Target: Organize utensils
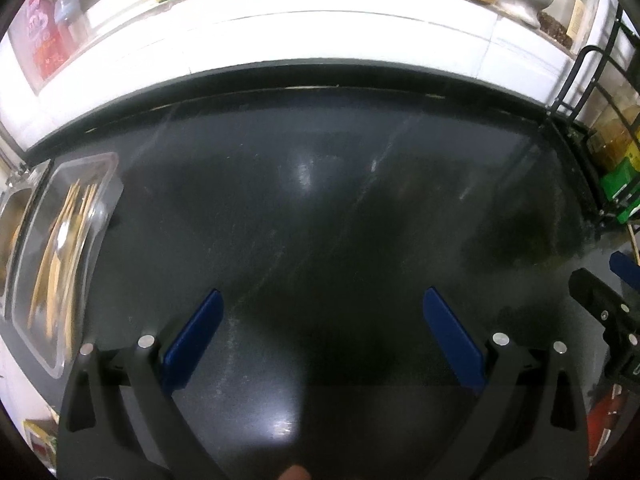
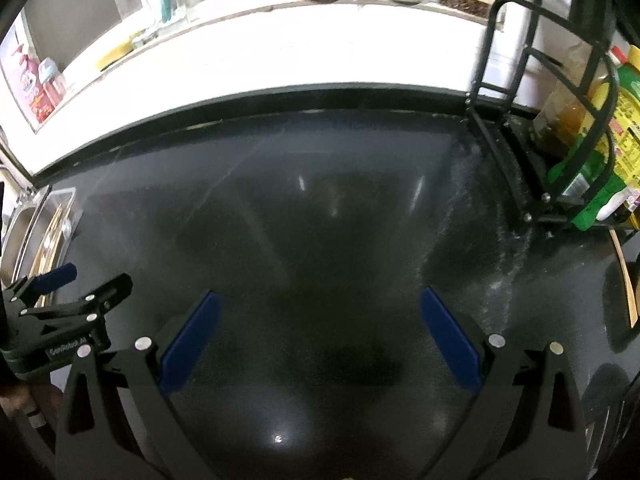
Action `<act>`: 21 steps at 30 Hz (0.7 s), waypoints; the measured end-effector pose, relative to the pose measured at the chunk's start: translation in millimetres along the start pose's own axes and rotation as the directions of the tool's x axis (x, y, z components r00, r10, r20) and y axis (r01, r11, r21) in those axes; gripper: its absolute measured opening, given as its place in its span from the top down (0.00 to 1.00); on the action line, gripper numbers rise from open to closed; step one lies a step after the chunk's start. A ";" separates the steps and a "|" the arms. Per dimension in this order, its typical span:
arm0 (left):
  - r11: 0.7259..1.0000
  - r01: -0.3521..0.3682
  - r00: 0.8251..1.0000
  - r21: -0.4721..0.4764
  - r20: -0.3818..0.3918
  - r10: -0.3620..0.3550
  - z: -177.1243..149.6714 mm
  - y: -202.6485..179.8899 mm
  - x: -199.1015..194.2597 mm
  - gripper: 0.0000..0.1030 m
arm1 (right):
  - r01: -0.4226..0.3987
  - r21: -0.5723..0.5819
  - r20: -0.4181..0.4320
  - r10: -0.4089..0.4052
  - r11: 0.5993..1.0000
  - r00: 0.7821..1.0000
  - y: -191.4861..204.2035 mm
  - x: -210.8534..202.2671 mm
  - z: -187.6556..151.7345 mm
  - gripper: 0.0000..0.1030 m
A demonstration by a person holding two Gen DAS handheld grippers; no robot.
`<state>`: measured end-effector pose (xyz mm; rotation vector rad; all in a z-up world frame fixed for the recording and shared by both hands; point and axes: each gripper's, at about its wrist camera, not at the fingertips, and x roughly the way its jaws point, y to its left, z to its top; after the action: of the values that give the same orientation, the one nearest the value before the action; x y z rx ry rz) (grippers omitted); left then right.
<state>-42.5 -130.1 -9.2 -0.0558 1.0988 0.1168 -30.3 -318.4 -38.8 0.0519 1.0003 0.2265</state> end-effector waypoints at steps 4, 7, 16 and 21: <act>1.000 -0.002 1.000 -0.010 -0.007 0.002 -0.2 8.1 0.8 0.06 | -0.008 -0.012 -0.010 0.008 1.000 1.000 11.1 2.4 0.8 0.07; 1.000 -0.005 1.000 -0.014 -0.022 0.005 -1.6 14.9 1.7 0.06 | -0.010 -0.020 -0.015 0.010 1.000 1.000 20.3 4.8 0.9 0.07; 0.997 -0.022 0.999 -0.067 -0.050 0.019 -12.9 47.2 3.2 0.06 | -0.046 -0.098 -0.053 0.041 0.994 0.998 60.0 16.3 0.6 0.07; 0.995 -0.020 0.998 -0.094 -0.063 0.014 -17.3 59.6 3.0 0.06 | -0.068 -0.139 -0.065 0.059 0.988 0.996 75.3 19.1 0.6 0.07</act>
<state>-63.8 -72.6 -19.0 -0.1358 1.1555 0.1839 -32.3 -240.8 -43.2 -0.0524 1.0412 0.3587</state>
